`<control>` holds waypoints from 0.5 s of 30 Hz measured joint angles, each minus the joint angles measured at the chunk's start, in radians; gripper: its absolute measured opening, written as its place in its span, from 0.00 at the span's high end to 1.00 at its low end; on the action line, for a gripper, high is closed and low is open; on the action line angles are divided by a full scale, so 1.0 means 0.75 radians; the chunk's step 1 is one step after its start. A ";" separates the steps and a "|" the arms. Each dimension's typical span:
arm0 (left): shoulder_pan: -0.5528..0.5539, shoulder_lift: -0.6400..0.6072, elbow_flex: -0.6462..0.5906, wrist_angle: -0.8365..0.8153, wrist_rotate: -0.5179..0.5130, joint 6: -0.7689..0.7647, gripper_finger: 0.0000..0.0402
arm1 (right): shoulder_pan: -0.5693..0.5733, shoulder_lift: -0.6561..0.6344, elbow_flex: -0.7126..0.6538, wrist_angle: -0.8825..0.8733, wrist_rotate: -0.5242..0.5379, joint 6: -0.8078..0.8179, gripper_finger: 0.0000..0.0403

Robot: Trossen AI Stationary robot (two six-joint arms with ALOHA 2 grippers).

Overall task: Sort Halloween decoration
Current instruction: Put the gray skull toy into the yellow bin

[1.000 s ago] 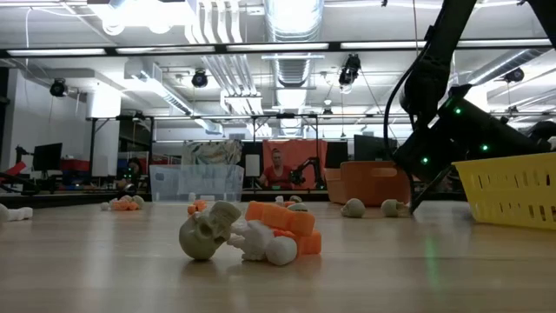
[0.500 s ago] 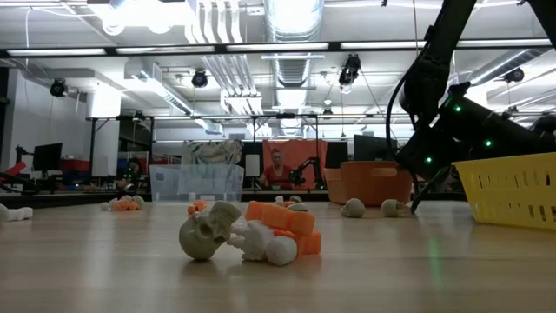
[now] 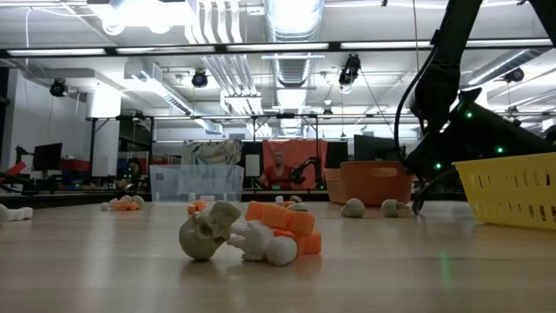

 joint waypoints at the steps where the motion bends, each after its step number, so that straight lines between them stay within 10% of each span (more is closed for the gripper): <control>1: -0.001 0.000 0.000 0.000 0.000 0.000 0.90 | 0.000 0.000 0.006 -0.006 0.000 -0.016 0.67; 15: 0.000 -0.001 -0.002 -0.003 0.000 0.000 0.90 | 0.008 0.002 0.041 -0.099 -0.151 0.026 0.64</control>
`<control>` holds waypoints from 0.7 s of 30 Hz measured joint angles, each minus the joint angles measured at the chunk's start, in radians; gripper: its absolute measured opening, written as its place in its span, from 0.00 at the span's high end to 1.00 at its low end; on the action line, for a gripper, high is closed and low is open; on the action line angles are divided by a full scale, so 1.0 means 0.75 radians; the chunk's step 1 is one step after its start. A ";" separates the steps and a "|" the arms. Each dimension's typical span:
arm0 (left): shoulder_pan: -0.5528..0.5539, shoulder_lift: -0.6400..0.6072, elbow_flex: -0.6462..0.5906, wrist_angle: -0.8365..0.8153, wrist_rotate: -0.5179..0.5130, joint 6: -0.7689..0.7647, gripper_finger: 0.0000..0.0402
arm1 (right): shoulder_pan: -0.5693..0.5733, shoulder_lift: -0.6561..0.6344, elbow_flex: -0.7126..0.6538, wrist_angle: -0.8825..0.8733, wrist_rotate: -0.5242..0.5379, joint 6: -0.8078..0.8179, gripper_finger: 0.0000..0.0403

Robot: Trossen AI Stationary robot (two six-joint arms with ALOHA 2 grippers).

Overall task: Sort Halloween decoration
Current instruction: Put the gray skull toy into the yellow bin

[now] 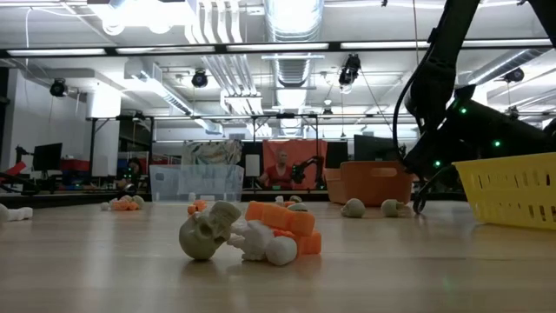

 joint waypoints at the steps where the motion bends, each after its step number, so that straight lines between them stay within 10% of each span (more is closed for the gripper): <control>1: 0.000 0.000 -0.001 -0.001 0.000 0.000 0.90 | 0.004 0.000 0.000 0.000 0.000 0.000 0.64; 21: 0.000 -0.001 -0.001 -0.013 0.000 0.001 0.90 | 0.002 0.263 -0.005 0.048 -0.017 -0.080 0.69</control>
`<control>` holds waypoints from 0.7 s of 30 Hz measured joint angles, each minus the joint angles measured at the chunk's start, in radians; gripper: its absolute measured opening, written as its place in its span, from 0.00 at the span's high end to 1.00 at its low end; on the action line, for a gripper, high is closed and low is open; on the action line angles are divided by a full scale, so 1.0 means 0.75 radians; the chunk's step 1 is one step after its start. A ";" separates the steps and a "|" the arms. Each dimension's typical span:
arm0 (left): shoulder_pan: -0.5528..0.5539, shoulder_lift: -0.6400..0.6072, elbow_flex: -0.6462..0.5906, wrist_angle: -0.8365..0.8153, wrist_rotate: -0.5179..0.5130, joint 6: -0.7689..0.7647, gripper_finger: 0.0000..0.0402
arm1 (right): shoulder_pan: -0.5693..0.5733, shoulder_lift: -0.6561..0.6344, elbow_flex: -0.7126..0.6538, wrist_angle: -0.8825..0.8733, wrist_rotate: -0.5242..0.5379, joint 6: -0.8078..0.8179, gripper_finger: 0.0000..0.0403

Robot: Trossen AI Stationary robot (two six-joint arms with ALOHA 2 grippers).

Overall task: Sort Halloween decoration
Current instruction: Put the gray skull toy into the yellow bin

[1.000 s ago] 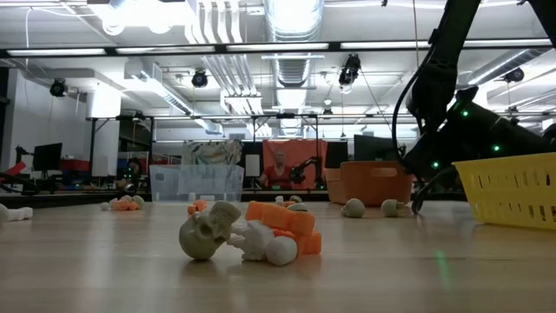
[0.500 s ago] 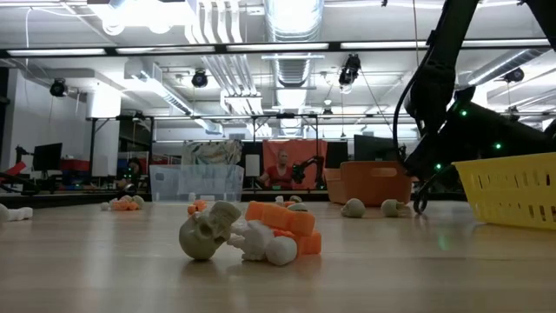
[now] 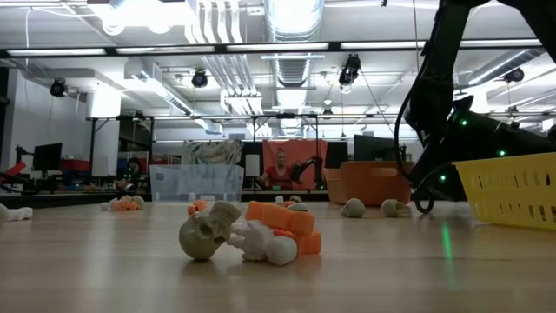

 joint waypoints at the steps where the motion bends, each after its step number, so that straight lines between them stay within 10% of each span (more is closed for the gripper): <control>1: 0.000 0.000 0.000 0.000 0.000 0.000 0.90 | 0.000 -0.003 -0.001 0.003 0.000 -0.002 0.70; 11: 0.000 0.000 0.000 -0.010 0.001 -0.001 0.90 | 0.000 -0.141 -0.002 0.044 0.010 0.028 0.96; 21: 0.000 0.000 0.000 -0.010 0.001 0.009 0.90 | 0.005 -0.417 0.129 -0.128 0.108 0.173 0.98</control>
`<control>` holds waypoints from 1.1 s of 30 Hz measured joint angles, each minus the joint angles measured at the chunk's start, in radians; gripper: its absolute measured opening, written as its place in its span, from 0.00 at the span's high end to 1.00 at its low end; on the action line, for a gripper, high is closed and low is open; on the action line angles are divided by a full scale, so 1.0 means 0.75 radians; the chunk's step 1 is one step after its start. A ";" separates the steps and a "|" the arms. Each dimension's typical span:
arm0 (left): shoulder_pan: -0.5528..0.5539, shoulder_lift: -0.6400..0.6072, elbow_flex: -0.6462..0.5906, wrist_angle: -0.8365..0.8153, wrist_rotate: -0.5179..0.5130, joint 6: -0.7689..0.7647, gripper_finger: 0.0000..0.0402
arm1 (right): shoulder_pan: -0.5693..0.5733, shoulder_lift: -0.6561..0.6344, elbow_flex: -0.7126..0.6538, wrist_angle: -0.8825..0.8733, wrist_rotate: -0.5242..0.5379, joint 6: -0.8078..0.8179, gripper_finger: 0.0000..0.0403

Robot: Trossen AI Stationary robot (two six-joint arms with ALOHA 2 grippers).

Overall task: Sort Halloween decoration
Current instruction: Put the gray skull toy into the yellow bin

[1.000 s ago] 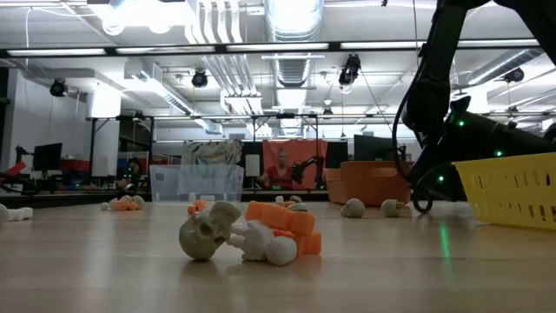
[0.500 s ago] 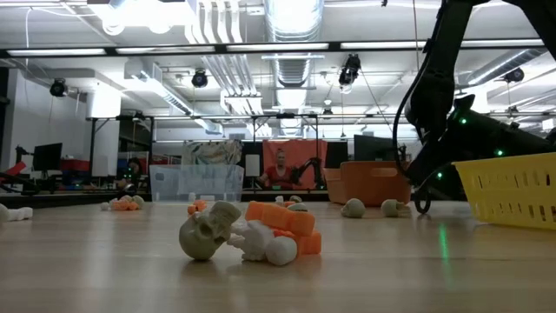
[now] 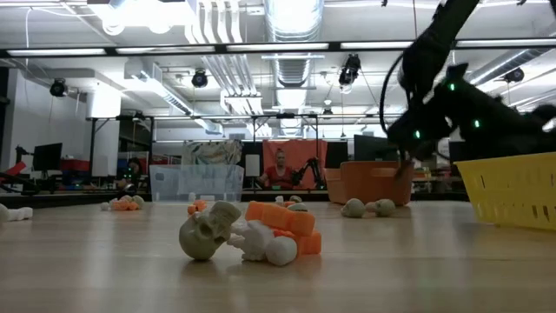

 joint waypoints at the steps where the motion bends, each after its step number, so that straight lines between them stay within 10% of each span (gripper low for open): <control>1: 0.000 0.000 0.000 0.000 0.000 0.000 0.90 | 0.005 -0.035 0.016 -0.044 0.001 0.010 0.98; 11: 0.000 -0.001 0.000 0.028 0.000 -0.004 0.90 | 0.058 -0.443 0.065 -0.150 -0.057 0.198 0.98; 18: 0.000 -0.001 0.000 0.051 0.001 -0.081 0.90 | 0.373 -0.667 0.069 -0.017 -0.242 0.397 0.98; 33: 0.000 0.000 0.001 0.051 0.026 -0.150 0.90 | 0.970 -0.493 -0.028 0.078 -0.283 1.327 0.98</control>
